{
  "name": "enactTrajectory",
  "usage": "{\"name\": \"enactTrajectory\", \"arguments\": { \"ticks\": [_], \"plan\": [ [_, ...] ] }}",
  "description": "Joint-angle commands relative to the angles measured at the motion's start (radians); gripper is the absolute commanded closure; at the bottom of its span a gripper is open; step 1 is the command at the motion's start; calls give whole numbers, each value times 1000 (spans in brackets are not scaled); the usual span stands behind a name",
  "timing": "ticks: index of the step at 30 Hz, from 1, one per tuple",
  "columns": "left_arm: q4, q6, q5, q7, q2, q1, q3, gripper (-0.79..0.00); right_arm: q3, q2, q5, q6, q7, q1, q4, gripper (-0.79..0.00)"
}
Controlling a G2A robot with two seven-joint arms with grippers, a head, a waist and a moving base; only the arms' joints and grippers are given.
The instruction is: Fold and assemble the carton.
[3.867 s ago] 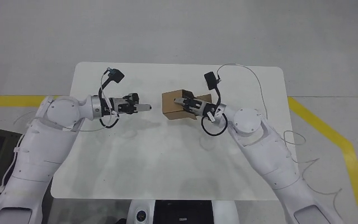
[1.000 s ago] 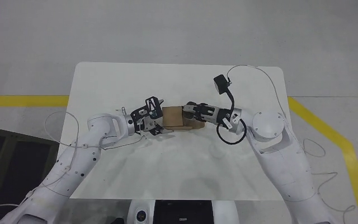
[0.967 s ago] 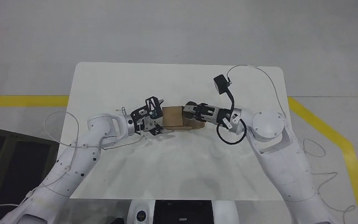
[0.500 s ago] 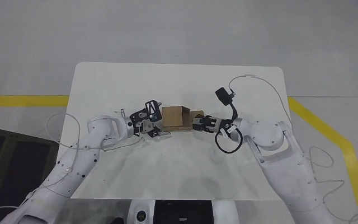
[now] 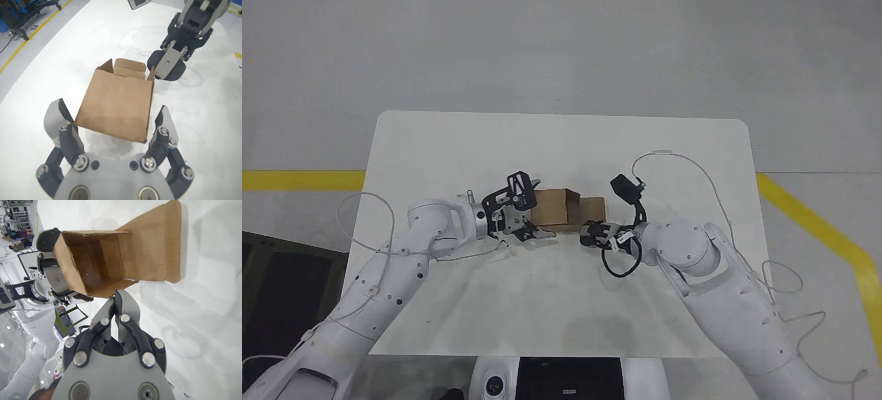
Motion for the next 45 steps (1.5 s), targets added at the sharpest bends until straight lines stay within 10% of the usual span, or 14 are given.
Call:
{"name": "enactTrajectory", "arguments": {
  "ticks": [1, 45],
  "plan": [
    [13, -5, -10, -10, -5, -9, 9, -785, -8, -3, 7, -9, -7, 17, 15, 0],
    [33, -83, -26, -50, -23, -15, -21, -785, -90, -32, -5, -19, 31, 215, 211, 0]
  ]
}}
